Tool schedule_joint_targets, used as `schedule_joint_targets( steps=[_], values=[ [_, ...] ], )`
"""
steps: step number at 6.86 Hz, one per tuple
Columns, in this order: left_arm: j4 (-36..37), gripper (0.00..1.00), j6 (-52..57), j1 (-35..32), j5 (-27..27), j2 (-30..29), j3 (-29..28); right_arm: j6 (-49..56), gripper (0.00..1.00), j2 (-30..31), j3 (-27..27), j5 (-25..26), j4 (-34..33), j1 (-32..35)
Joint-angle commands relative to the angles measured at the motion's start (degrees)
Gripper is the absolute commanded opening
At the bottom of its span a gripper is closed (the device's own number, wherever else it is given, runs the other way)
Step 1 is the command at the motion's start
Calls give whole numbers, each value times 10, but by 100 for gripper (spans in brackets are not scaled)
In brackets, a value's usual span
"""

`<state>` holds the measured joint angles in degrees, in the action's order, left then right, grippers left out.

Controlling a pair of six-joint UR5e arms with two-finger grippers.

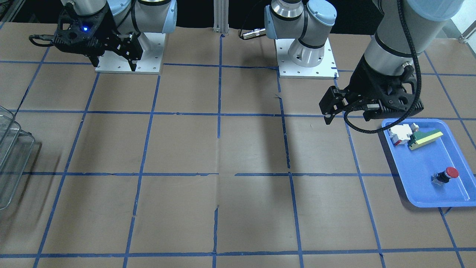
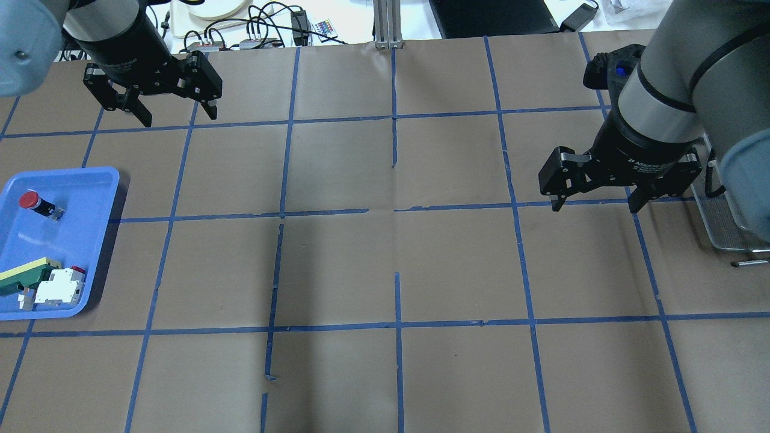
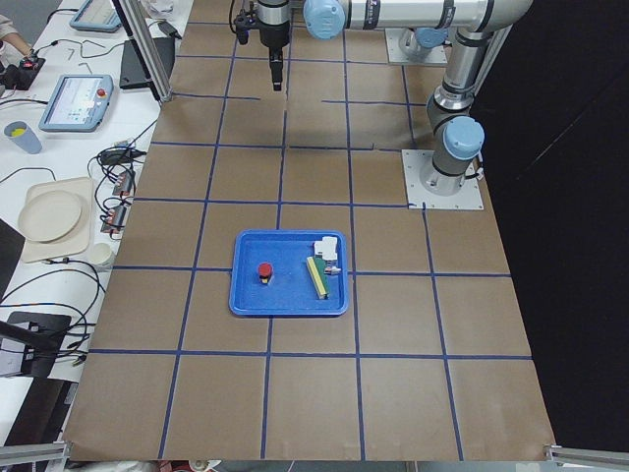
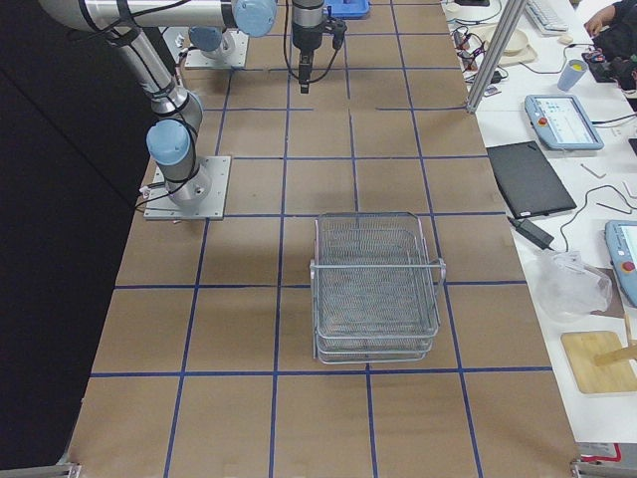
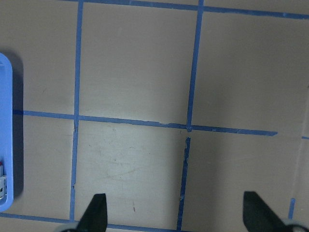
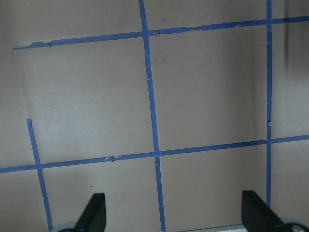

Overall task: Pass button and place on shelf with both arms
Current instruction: 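Move the left gripper toward the blue tray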

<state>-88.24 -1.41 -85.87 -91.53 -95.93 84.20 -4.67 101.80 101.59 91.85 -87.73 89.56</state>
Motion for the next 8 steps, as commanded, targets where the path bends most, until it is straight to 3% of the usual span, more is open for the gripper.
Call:
schedule_joint_targets(
  steps=[1,5,6,8],
  values=[
    [0,100,0,1,0,0,-1,-1,100,0,0,1,3,0],
    [9,100,23,16,-6,-20,10,-1,100,-1,1,1,-1,0],
    [11,98,95,52,-58,-47,8,-2,100,-1,1,-1,-1,0],
    [117,99,231,150,-66,-115,-1,-2,100,-2,1,1,-2,0]
  ],
)
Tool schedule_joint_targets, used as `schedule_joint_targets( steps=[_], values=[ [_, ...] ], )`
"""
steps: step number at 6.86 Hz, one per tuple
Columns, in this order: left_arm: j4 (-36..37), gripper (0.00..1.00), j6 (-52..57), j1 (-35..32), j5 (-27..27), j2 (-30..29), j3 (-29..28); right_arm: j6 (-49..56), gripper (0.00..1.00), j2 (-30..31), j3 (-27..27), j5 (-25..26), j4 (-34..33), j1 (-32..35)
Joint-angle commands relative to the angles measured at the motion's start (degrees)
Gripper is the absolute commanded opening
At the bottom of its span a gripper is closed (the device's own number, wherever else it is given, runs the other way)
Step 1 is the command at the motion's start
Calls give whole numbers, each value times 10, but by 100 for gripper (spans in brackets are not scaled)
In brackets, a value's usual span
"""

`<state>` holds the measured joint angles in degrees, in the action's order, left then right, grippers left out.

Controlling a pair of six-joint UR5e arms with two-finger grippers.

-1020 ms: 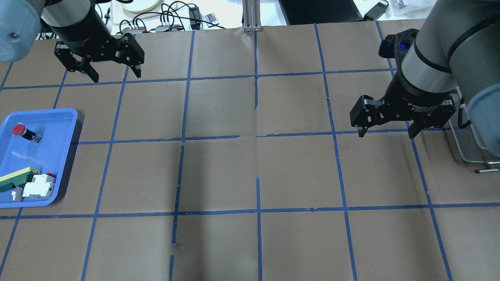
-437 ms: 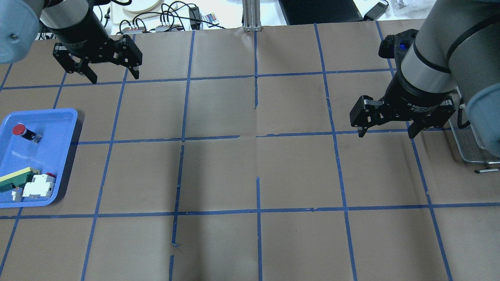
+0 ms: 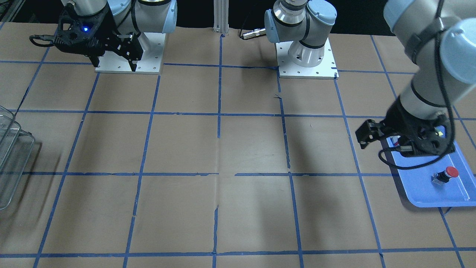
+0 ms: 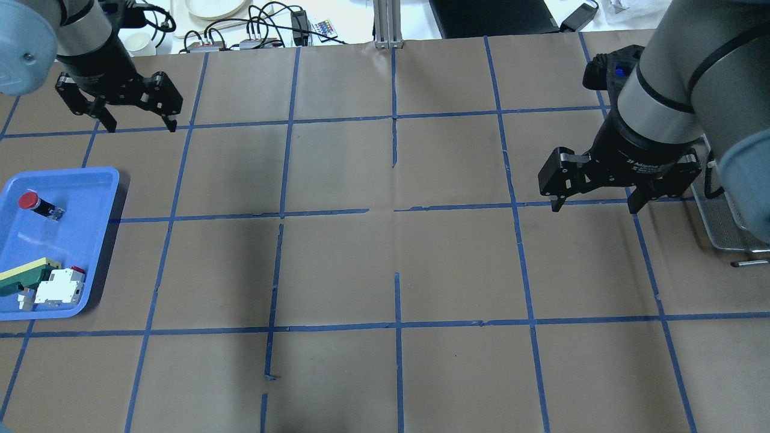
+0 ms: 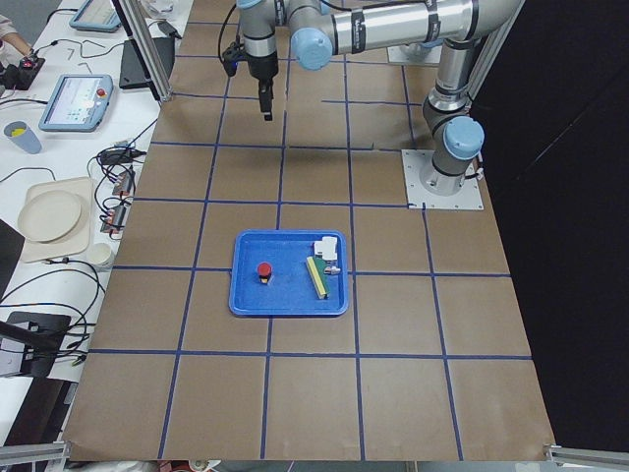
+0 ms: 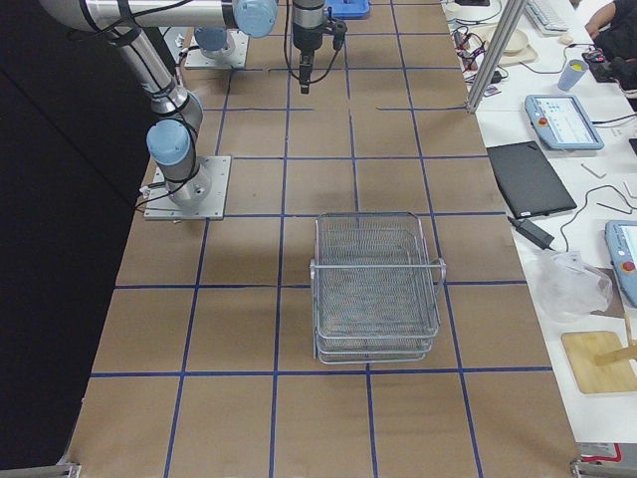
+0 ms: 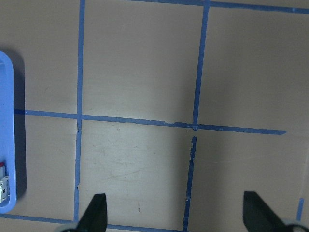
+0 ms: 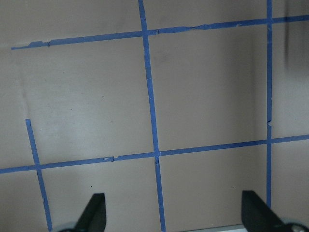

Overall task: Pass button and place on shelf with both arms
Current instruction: 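Move the left gripper toward the blue tray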

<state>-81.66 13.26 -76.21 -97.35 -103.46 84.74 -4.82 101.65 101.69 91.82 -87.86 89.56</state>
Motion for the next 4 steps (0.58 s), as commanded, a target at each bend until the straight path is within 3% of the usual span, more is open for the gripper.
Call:
schedule_joint_targets(
  steps=[1,3,4],
  values=[
    [60,99,129,81,-8,-52,-7,-1,100,0,0,1,0,0],
    [127,99,285,174,-4,-93,-7,-6,100,-2,1,-1,-1,0],
    [135,99,367,219,24,-105,-5,-3,100,-2,2,1,-1,0]
  ],
)
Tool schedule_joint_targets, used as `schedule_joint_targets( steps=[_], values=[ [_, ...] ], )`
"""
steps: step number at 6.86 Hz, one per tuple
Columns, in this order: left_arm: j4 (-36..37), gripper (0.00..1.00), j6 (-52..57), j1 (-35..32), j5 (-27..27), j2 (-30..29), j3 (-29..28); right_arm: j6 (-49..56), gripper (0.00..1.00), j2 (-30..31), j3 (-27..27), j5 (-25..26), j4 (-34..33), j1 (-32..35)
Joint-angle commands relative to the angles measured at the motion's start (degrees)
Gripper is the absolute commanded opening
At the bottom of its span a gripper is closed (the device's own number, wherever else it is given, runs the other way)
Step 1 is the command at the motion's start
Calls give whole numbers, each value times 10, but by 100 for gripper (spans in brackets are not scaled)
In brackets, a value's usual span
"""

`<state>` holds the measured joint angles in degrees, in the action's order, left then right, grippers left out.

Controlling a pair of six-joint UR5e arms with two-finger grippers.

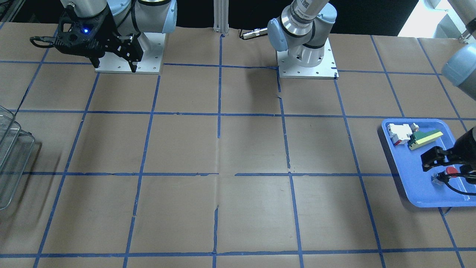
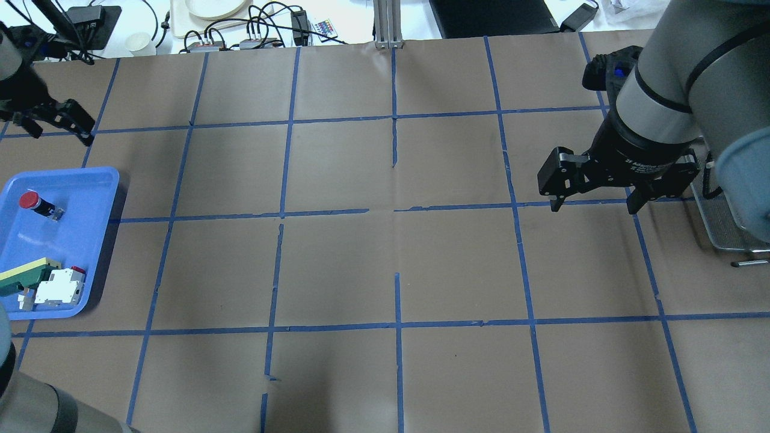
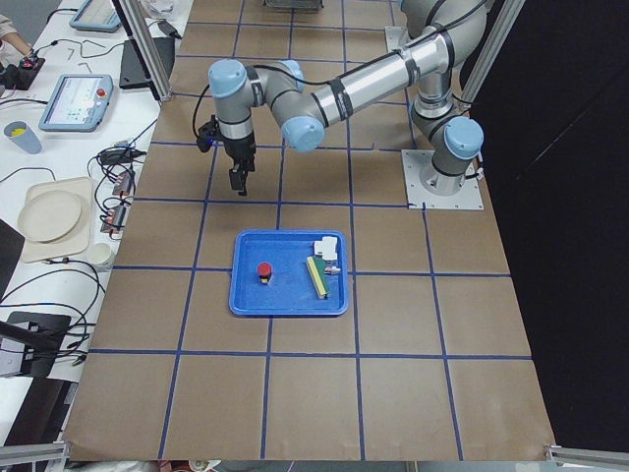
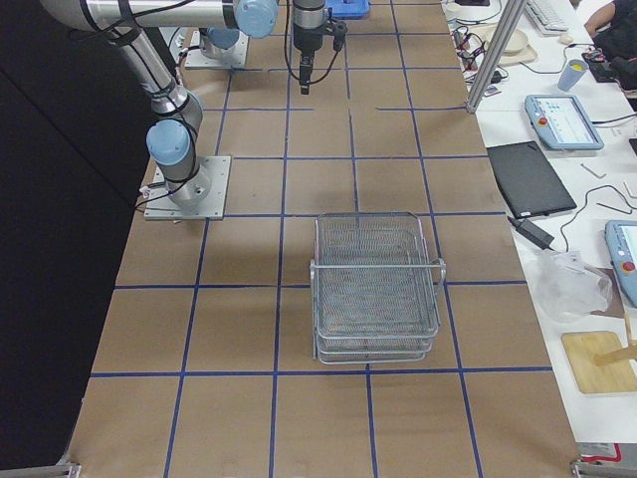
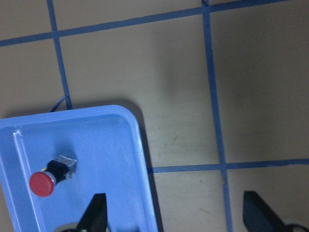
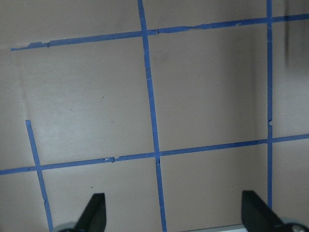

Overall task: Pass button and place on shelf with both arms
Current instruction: 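Lower the left gripper and grasp the red-capped push button in the tray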

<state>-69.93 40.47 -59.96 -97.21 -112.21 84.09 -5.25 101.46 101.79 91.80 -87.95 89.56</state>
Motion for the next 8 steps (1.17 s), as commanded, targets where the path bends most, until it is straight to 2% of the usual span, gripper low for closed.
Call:
schedule_joint_targets(
  steps=[1,3,7,8],
  values=[
    [63,99,155,83,33,-47,0,2,100,0,4,0,0,0],
    [117,99,274,133,97,-100,2,2,100,1,5,0,0,0],
    [117,98,279,150,91,-99,54,-5,100,-3,5,0,0,-1],
    [117,85,275,149,90,-97,57,-5,100,-7,5,1,0,-1]
  ],
)
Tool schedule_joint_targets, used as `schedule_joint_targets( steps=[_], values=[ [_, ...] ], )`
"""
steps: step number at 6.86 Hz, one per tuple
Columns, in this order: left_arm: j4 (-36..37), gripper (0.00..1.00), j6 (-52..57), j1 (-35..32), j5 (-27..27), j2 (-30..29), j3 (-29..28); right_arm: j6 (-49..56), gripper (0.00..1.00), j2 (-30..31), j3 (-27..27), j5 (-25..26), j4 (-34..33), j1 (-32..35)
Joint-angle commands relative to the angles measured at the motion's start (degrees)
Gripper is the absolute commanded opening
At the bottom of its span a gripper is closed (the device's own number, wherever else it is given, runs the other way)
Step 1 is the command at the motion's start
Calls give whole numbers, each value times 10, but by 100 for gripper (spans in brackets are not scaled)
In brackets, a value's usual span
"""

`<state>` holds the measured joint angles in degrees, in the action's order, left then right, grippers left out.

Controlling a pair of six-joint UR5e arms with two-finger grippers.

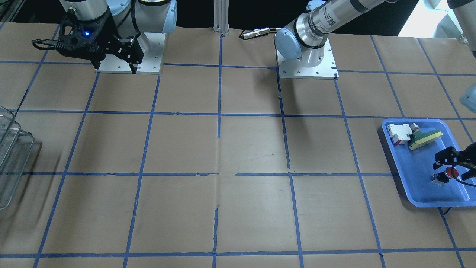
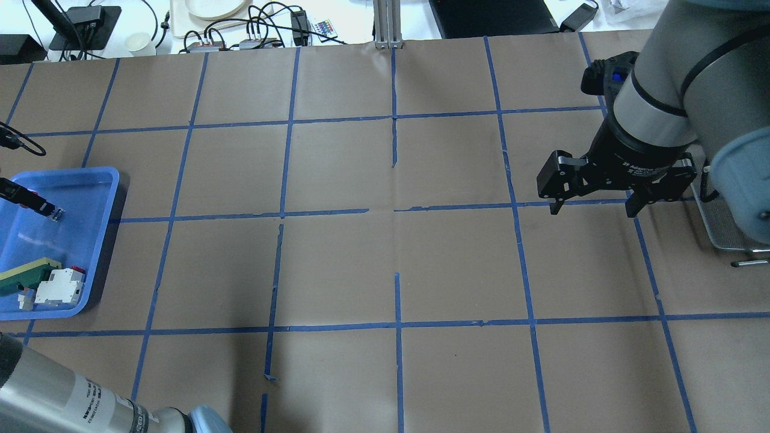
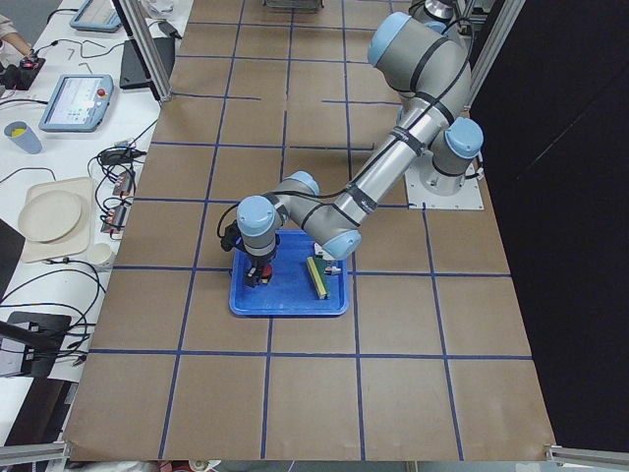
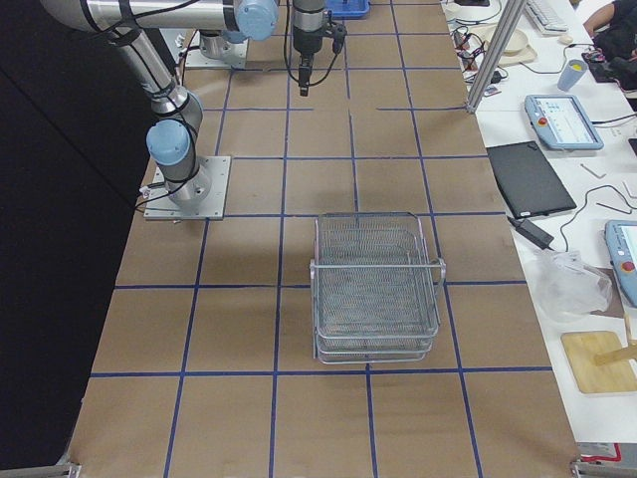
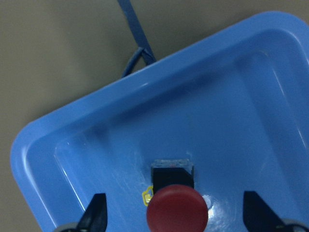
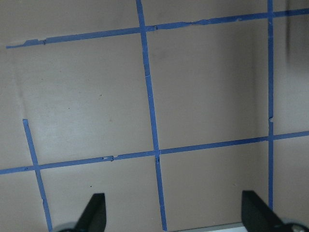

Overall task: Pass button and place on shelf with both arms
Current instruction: 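Lower the left gripper and grasp the red-capped push button in the tray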

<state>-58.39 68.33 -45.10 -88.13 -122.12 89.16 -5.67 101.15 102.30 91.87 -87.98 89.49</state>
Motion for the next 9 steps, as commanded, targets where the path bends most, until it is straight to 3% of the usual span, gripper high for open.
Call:
schedule_joint_targets(
  steps=[1,2,3,5,6,8,9],
  values=[
    [-3,51,0,0,-2,3,1,-1,100,-6,0,1,0,0],
    [-3,28,0,0,-2,4,0,-1,100,-6,0,1,0,0],
    [-2,19,-5,0,-2,6,0,-1,100,-6,-1,1,0,0],
    [-16,17,-6,-5,-2,34,7,-1,100,-6,0,1,0,-1],
    [-99,15,-33,-18,7,83,8,-1,100,-6,0,1,0,0],
    [-242,14,-137,-92,73,199,33,-9,100,-14,-1,2,-1,-6],
    [-253,13,-185,-133,130,242,61,-69,100,-28,-1,-6,2,-32]
  ],
)
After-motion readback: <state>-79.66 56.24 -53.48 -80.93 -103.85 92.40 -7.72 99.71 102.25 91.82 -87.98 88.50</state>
